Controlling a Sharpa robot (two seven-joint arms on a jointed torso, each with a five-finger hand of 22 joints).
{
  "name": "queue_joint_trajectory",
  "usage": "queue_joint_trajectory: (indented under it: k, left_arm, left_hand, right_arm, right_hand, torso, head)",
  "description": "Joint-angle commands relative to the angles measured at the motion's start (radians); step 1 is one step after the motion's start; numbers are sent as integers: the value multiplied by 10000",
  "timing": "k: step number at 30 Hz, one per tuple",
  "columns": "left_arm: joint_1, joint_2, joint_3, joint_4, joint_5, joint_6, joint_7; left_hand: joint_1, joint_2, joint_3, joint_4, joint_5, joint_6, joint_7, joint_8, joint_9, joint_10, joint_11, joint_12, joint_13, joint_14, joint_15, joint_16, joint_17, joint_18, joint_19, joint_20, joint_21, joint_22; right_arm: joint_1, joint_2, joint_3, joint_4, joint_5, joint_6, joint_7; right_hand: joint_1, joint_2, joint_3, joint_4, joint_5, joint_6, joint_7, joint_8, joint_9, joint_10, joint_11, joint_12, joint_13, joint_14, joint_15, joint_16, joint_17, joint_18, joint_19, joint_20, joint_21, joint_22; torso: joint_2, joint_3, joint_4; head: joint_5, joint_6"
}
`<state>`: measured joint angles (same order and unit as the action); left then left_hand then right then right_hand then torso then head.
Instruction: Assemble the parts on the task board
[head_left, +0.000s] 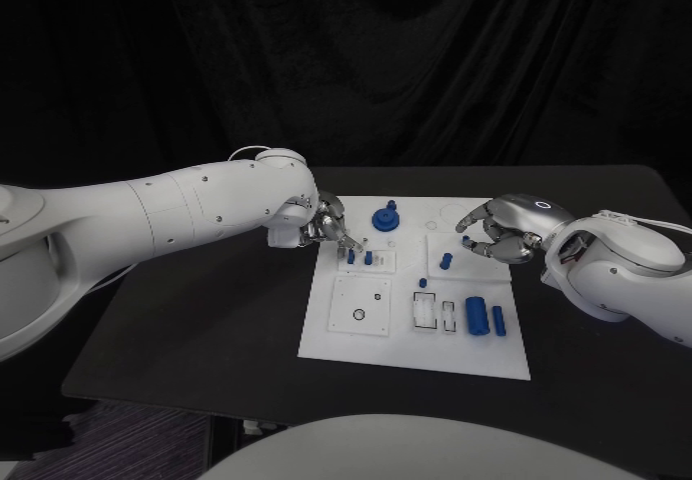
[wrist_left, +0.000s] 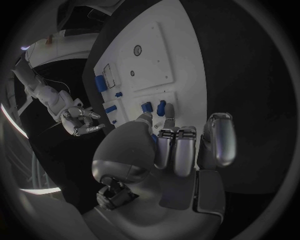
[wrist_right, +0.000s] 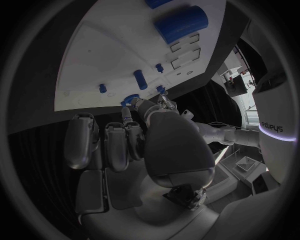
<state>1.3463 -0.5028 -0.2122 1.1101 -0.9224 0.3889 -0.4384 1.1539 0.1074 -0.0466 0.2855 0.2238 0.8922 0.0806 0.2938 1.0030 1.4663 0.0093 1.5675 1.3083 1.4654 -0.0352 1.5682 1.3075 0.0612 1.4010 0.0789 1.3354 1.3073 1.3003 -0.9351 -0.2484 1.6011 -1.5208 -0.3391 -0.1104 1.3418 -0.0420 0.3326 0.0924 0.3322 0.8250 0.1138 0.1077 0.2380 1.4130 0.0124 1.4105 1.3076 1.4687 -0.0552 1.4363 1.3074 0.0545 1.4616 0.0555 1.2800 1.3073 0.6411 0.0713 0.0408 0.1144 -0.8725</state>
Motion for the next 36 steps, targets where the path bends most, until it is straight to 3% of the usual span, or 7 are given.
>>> queue_joint_trajectory:
  k: [1,5,11,17,25,31,36]
  left_arm:
    - [9,79,8,-59,310,221,-296]
    - [-3,120,8,-63,222,34,-175]
    - [-14,134,8,-55,135,-208,124]
    - [-41,185,7,-79,111,-376,394]
    - [-101,249,7,-172,104,-456,478]
    - [-138,255,7,-211,103,-509,402]
    - [-166,264,7,-223,102,-493,241]
  left_hand:
    - [133,51,-55,-13,168,126,-21,-88,-43,1045,38,33,2625,1054,51,26,2633,-24,59,31,67,1860]
    - [311,63,-8,-44,454,339,-93,-16,78,1045,-13,33,2625,1054,16,26,2633,-36,114,10,139,1881]
    - [375,18,51,45,790,309,-234,618,1284,1045,-145,33,2625,1054,-106,26,2633,-47,160,-109,202,1893]
    - [393,39,133,15,1098,63,-199,428,1403,1045,-117,33,2625,1054,-87,26,2633,-40,122,-103,163,1880]
    - [780,-89,596,-18,2261,101,-222,180,1500,1045,-132,33,2625,1054,-89,26,2633,-26,68,-103,118,1864]
    - [930,-173,922,-20,2485,147,-244,111,1558,1045,-156,33,2625,1054,-102,26,2633,-25,60,-113,117,1863]
    - [1025,-398,1410,-20,3009,231,-269,77,1693,1045,-177,33,2625,1054,-127,26,2633,-33,77,-132,152,1873]
  right_arm:
    - [-17,-19,8,30,-3,-2,-108]
    - [-17,-35,8,45,-3,21,-118]
    - [-17,-34,8,51,-3,62,-141]
    - [-17,-17,8,49,-3,108,-175]
    - [-17,-13,8,54,-3,195,-241]
    - [-17,-20,8,58,-3,256,-290]
    - [-18,-10,8,55,-3,302,-321]
  right_hand:
    - [-84,4,8,76,35,51,23,20,-17,-47,8,-29,757,448,19,-49,468,106,-58,3,-20,1772]
    - [-89,17,16,86,58,50,24,19,-23,-54,8,-36,749,447,19,-51,464,109,-64,3,-37,1767]
    - [-89,17,16,86,58,50,24,19,-23,-54,8,-36,749,447,19,-51,464,109,-64,3,-37,1767]
    - [-95,25,21,94,73,48,25,18,-27,-49,9,-31,754,450,19,-45,473,107,-61,3,-28,1770]
    - [-81,46,47,93,120,40,24,13,-41,-65,7,-46,737,445,18,-54,458,112,-69,3,-51,1763]
    - [-74,50,55,90,133,38,24,11,-45,-69,6,-50,732,444,18,-57,454,115,-74,3,-63,1760]
    - [-66,56,65,86,146,39,24,12,-49,-75,6,-56,726,440,17,-66,440,116,-76,3,-67,1759]
  torso:
    - [34,-20,4]
    - [51,-25,2]
    - [46,-34,7]
    - [33,-26,-14]
    - [25,-11,6]
    - [29,-20,-17]
    - [30,-22,-32]
  head:
    - [-18,-2]
    - [-14,-2]
    - [0,-2]
    - [12,-2]
    - [-39,-2]
    - [0,-2]
    - [23,-2]
